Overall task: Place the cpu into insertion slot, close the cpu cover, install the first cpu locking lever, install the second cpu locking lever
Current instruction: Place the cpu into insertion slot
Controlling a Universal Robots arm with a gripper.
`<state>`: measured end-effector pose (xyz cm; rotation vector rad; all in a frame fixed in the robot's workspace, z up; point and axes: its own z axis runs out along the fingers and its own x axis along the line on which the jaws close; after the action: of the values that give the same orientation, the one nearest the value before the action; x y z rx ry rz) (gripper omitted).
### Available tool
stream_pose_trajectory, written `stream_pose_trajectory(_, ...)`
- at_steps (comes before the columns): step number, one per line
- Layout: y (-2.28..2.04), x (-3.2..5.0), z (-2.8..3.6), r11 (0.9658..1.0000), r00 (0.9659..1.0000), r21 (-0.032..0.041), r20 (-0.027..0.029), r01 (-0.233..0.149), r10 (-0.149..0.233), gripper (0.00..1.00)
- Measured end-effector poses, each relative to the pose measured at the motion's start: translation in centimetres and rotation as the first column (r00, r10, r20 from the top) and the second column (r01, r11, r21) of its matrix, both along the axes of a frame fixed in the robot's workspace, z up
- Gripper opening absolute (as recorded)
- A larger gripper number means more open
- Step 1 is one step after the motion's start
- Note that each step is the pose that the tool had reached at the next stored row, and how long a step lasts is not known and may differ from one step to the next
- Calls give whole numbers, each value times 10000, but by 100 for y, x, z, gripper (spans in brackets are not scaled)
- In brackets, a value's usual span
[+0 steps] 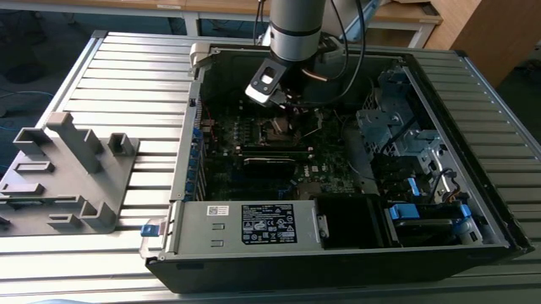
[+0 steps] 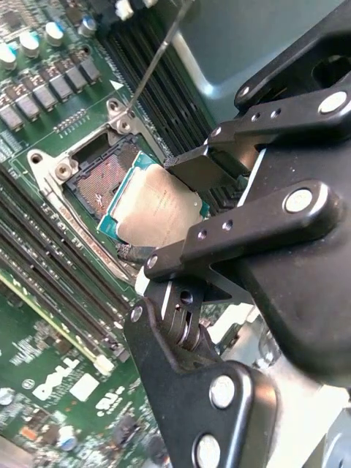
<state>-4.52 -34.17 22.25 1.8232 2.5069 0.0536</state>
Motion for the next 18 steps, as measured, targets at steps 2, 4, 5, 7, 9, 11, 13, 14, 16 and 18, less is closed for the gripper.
stream_pose_trajectory(2,0,0,0,9996,9996,1,0,294,-294,54)
stream_pose_trajectory(4,0,0,-1,9995,9995,0,0,304,-304,54)
stream_pose_trajectory(5,0,0,-1,9995,9995,1,1,305,-305,54)
stream_pose_trajectory(7,1,0,-2,9992,9992,1,1,409,-409,54)
stream_pose_trajectory(9,1,0,-6,9971,9971,3,1,762,-762,54)
stream_pose_trajectory(11,0,0,-9,9938,9938,2,1,1115,-1115,54)
stream_pose_trajectory(13,0,0,-12,9889,9889,1,0,1488,-1488,54)
stream_pose_trajectory(14,0,0,-13,9861,9861,1,1,1663,-1663,54)
stream_pose_trajectory(16,0,0,-16,9798,9798,1,0,2002,-2002,54)
stream_pose_trajectory(18,0,0,-19,9723,9723,2,1,2336,-2336,54)
